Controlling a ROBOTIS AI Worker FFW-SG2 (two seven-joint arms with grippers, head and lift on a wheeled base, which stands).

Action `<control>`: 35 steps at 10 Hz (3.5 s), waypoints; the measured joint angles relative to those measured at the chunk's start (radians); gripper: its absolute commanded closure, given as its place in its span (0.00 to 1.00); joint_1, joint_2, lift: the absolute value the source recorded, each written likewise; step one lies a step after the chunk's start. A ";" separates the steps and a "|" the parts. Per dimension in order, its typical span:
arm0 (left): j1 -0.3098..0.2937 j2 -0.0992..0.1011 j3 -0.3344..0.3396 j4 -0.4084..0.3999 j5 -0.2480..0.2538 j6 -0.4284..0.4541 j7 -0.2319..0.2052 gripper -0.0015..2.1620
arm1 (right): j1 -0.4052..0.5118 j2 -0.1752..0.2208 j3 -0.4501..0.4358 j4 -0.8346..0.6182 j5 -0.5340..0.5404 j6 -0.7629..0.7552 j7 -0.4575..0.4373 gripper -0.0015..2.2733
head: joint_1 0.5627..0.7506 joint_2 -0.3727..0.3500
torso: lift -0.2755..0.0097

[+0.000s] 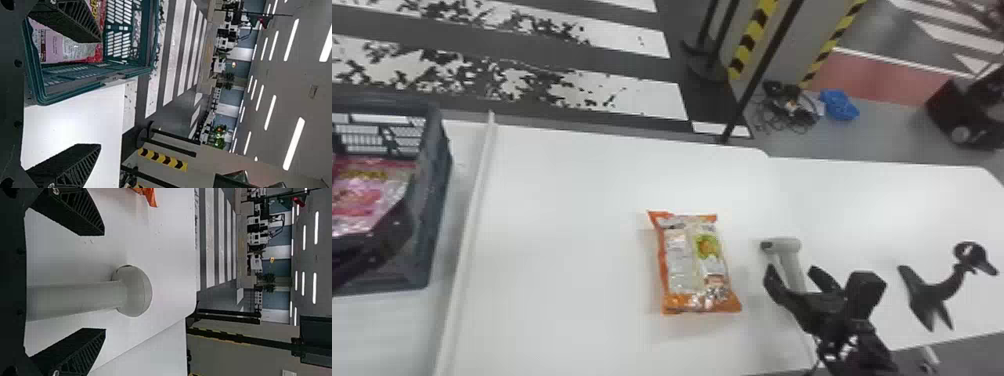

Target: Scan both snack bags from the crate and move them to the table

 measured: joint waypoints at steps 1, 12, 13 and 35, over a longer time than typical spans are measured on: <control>0.000 -0.001 -0.006 0.000 0.000 0.000 -0.001 0.02 | -0.008 -0.013 0.000 0.033 0.001 -0.024 0.002 0.06 | 0.70 0.04 | 0.66; 0.006 0.015 -0.021 -0.018 0.001 -0.004 -0.007 0.02 | 0.111 0.082 -0.004 -0.190 0.005 -0.023 -0.061 0.99 | 0.70 0.05 | 0.66; 0.006 0.019 -0.020 -0.019 0.003 -0.005 -0.007 0.02 | 0.153 0.114 -0.003 -0.306 -0.011 0.046 -0.061 0.99 | 0.70 0.09 | 0.66; 0.036 0.025 -0.010 -0.050 0.017 -0.010 -0.020 0.02 | 0.059 0.102 -0.029 -0.281 -0.035 0.210 -0.044 0.99 | 0.70 0.09 | 0.66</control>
